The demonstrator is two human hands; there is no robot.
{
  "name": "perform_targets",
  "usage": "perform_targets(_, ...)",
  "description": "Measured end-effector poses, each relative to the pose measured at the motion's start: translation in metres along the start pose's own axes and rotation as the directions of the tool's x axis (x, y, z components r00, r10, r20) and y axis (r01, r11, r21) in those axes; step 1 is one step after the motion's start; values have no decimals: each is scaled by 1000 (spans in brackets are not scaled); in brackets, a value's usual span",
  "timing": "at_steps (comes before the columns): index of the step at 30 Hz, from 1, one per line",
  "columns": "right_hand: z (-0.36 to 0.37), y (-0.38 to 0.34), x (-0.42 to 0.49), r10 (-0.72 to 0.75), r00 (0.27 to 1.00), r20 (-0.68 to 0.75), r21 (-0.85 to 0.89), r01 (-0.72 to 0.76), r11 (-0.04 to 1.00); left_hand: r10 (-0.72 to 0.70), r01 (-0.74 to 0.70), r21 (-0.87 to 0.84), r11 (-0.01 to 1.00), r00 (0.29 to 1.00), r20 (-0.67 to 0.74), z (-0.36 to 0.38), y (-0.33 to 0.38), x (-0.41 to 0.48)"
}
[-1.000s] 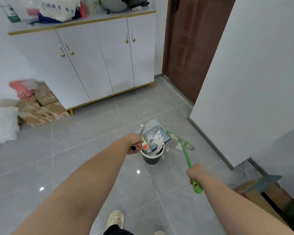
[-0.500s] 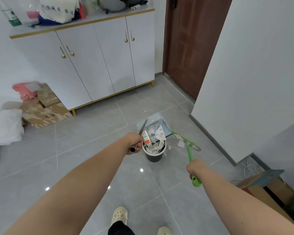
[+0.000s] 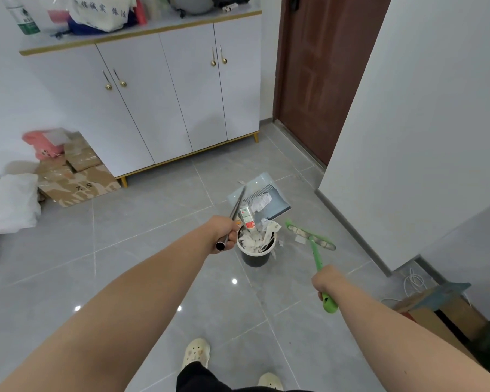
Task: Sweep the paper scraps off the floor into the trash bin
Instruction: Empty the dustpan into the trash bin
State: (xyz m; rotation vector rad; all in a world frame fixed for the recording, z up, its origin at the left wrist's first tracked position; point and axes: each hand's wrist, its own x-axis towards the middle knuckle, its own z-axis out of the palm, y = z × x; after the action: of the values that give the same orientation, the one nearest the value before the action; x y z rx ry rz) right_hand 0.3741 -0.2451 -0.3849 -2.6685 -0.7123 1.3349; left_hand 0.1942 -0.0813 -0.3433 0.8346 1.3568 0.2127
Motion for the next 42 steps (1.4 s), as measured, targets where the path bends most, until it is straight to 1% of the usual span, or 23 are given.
perform_targets(2, 1, 0, 1, -1, 1000, -21, -34, 0, 999, 2, -2, 7, 1000, 1000, 18, 2, -3, -2)
perform_targets(6, 5, 1, 6, 2, 1000, -9, -56, -3, 998, 8, -8, 17, 1000, 1000, 21, 7, -12, -9)
perform_targets(11, 11, -5, 4, -2, 1000, 17, -117, 4, 993, 33, -32, 47, 998, 999, -14, 4, -17, -9)
perform_targets(15, 19, -9, 3, -15, 999, 32, -149, 19, 989, 64, -64, 6, 998, 998, -21, 0, -15, -8)
perform_targets(18, 17, -10, 1, -19, 1000, 5, -157, 20, 987, 64, -64, -20, 998, 998, -18, -6, -13, -7)
perform_targets(22, 9, -7, -3, -36, 999, -27, -276, 28, 961, 62, -62, -5, 998, 998, -9, -16, -11, -8)
perform_targets(26, 8, -4, 1, -31, 997, -67, -253, 13, 967, 60, -60, 16, 998, 998, -5, -22, -10, -9)
perform_targets(30, 8, -2, -1, -37, 997, -66, -234, 21, 972, 38, -38, 7, 999, 999, -4, -22, -15, -4)
perform_targets(37, 15, -15, 5, -47, 998, -47, -294, 31, 955, 49, -49, -45, 998, 999, -2, -6, -26, 15)
perform_targets(42, 23, -16, 9, -70, 996, -62, -411, 39, 911, 57, -55, 49, 997, 998, -21, -23, -20, 20)
